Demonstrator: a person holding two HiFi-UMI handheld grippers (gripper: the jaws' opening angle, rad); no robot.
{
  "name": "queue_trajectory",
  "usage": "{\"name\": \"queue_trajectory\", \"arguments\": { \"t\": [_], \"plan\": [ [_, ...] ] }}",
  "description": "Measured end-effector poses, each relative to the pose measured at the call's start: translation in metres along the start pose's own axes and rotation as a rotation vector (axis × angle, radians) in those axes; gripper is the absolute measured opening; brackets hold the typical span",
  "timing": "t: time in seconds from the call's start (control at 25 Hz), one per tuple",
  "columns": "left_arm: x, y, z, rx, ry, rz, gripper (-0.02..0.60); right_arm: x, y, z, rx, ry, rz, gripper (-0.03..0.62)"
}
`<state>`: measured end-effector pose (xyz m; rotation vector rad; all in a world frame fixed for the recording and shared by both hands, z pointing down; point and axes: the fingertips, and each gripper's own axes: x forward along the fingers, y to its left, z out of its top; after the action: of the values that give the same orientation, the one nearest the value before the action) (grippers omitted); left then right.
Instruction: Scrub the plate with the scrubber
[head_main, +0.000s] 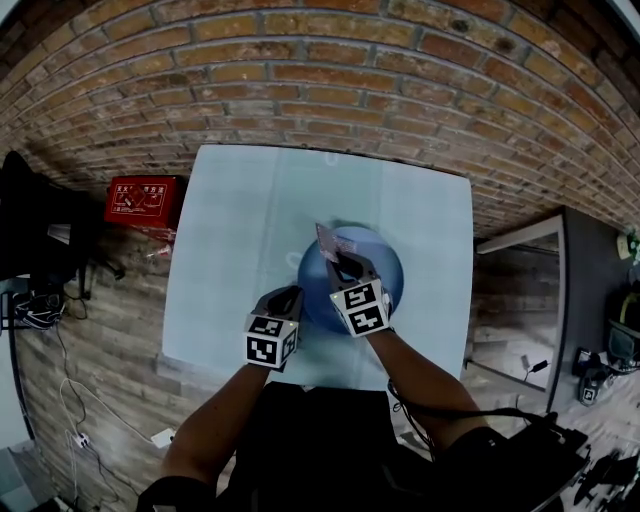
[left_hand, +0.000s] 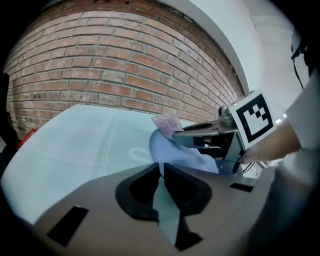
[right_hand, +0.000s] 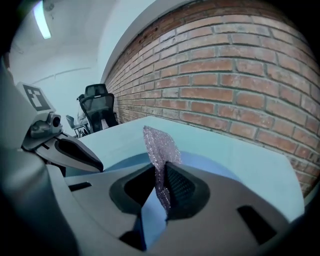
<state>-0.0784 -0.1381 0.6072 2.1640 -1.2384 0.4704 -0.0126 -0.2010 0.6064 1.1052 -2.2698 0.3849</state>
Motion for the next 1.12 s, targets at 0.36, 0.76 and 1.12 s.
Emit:
{"name": "queue_trajectory", "arguments": {
  "t": [0.36,0.76,1.12],
  "plan": [
    [0.006,-0.002,-0.003,0.010,0.035,-0.005,0.092,0.009,0.012,-0.007,0.054,0.009,0.052,0.069],
    [0.015,0.000,-0.005,-0.027,0.051,-0.019,0.101,0.019,0.025,-0.016,0.072,0.087,0.149,0.069],
    [0.012,-0.002,-0.004,-0.025,0.042,-0.051,0.104,0.024,0.042,-0.018,0.134,0.130,0.245,0.069]
  ]
}}
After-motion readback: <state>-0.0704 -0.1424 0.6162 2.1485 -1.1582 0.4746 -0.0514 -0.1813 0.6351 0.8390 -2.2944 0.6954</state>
